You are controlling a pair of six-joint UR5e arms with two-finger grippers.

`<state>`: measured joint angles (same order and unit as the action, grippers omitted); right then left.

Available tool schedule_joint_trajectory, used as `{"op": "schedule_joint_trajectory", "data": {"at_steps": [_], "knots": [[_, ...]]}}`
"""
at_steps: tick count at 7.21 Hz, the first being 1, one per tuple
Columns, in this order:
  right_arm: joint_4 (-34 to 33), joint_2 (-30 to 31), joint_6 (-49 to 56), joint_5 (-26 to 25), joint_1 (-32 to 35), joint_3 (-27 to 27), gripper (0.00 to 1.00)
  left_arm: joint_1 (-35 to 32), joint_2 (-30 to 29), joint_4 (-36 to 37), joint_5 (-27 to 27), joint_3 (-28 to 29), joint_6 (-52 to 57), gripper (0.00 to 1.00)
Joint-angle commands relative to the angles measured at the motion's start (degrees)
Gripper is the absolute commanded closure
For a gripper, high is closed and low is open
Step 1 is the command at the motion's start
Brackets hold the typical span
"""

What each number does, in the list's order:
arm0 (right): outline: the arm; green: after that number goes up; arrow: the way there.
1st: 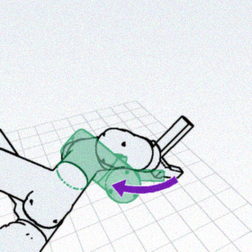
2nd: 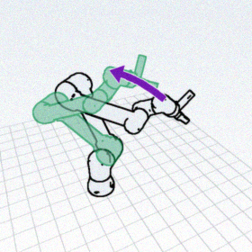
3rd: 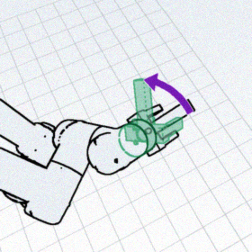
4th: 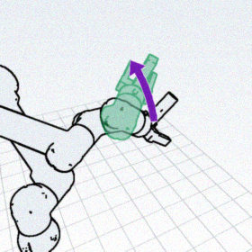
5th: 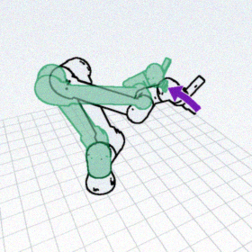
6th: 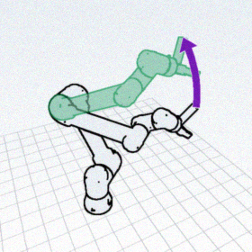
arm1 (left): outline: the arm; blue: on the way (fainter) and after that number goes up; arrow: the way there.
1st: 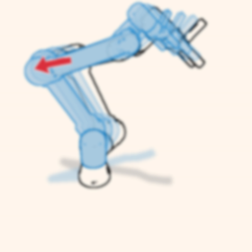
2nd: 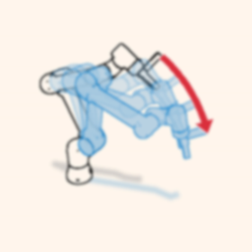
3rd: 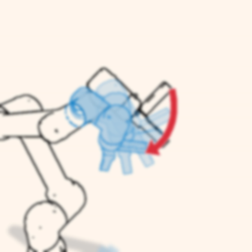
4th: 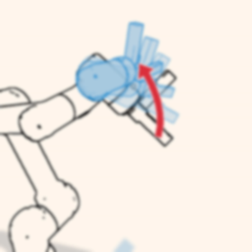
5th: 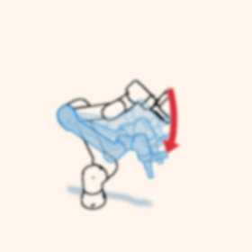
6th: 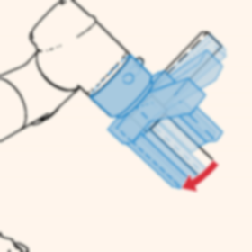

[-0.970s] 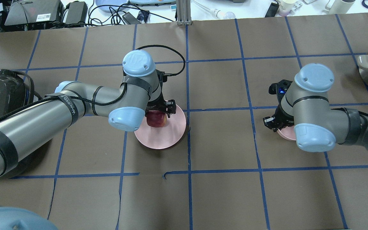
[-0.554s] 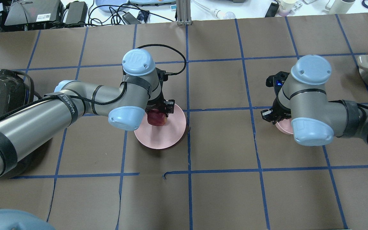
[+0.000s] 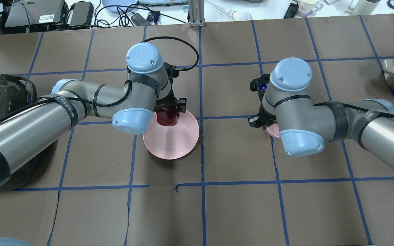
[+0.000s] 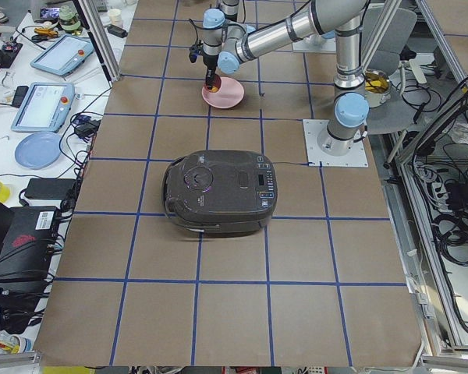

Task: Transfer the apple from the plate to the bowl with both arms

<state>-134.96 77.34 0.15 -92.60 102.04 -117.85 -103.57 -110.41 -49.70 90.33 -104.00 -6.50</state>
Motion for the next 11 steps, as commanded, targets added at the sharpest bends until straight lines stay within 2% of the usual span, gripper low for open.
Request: {"op": "schedule_joint_trajectory", "data": {"at_steps": [1,3,4,5,7,8,9,11], "knots": [[-0.39,-1.22,-3.57,0.75,4.13,0.69,1.0,-0.05,0.2,-0.13,0.02,0.38,-0.09,0.96],[-0.21,-2.09,-3.66,3.99,5.09,0.16,1.0,-0.06,0.9,-0.39,-0.16,1.42,-0.09,0.96],[-0.13,-2.54,-3.49,4.0,5.28,0.07,0.97,-0.06,1.07,-1.0,-0.16,2.21,-0.09,0.96],[-0.04,-2.54,-2.96,3.4,5.36,-0.01,0.01,-0.14,0.81,-1.45,-0.42,2.57,-0.35,0.96],[-0.12,-1.49,-2.17,2.52,4.84,0.95,0.0,-0.14,1.25,-1.62,-0.6,3.01,-0.53,0.96],[0.75,0.43,-2.08,0.42,3.97,2.69,0.0,-0.14,1.25,-1.63,-0.69,3.19,-0.62,0.96],[4.76,2.36,-1.99,0.05,2.92,5.41,0.0,-0.14,0.9,-1.63,-0.95,3.1,-0.7,0.96],[21.41,5.71,-1.91,0.49,-2.43,15.05,0.0,-0.14,0.98,-1.63,-1.73,3.28,-0.71,0.96]]}}
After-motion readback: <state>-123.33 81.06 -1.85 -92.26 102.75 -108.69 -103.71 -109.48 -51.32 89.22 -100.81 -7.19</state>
